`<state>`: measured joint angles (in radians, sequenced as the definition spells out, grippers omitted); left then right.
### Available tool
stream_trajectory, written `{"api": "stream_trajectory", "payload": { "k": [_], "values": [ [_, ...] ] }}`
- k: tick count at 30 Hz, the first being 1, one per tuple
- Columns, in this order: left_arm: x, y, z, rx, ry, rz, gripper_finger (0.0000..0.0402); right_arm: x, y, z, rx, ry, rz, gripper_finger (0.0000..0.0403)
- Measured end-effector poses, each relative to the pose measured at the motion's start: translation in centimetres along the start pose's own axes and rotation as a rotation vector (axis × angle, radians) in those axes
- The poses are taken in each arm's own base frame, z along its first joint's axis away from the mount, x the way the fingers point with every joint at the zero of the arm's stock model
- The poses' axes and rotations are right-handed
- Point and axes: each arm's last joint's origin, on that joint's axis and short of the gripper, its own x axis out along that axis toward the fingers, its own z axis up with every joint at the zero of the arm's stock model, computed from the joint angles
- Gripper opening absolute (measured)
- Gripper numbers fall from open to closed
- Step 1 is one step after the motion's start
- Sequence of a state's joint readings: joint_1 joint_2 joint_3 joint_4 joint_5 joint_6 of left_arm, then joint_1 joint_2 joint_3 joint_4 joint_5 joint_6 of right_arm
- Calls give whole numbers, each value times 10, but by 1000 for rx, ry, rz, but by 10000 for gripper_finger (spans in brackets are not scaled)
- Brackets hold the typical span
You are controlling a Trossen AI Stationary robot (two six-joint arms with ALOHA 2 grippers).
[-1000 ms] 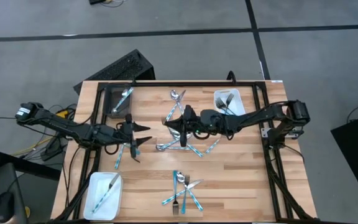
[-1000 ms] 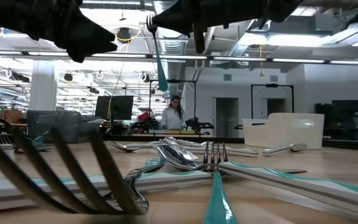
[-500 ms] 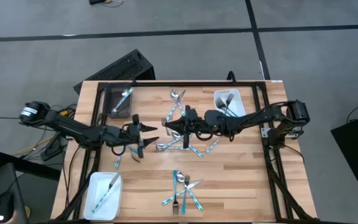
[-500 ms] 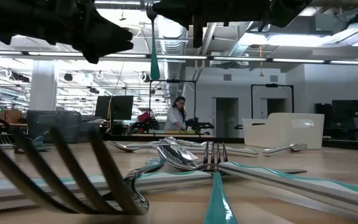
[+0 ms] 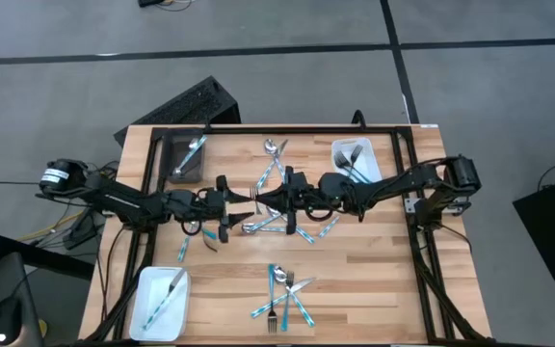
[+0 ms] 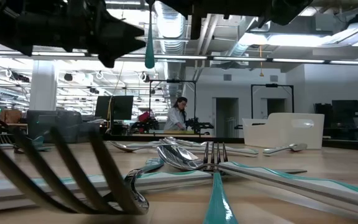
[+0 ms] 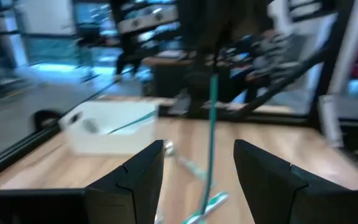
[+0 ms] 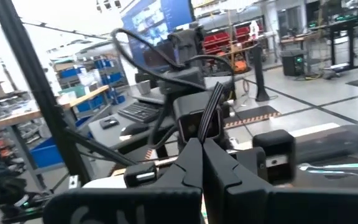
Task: Sort silverware by color (type)
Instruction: Put the blue fork into the top white bin
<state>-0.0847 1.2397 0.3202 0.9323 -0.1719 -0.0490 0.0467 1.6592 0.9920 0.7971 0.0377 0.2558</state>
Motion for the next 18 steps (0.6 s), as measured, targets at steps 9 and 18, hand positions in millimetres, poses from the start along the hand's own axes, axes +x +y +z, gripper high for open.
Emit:
{"api": "stream_trajectory", "payload": {
  "k": [9, 18],
  "values": [
    [6, 1, 0, -3, -21, -10, 183, 0, 2, -1, -5, 2, 3, 16],
    [9, 0, 4, 10, -23, -41, 183, -47, 5, 30, -44, -64, -55, 16]
  ]
}}
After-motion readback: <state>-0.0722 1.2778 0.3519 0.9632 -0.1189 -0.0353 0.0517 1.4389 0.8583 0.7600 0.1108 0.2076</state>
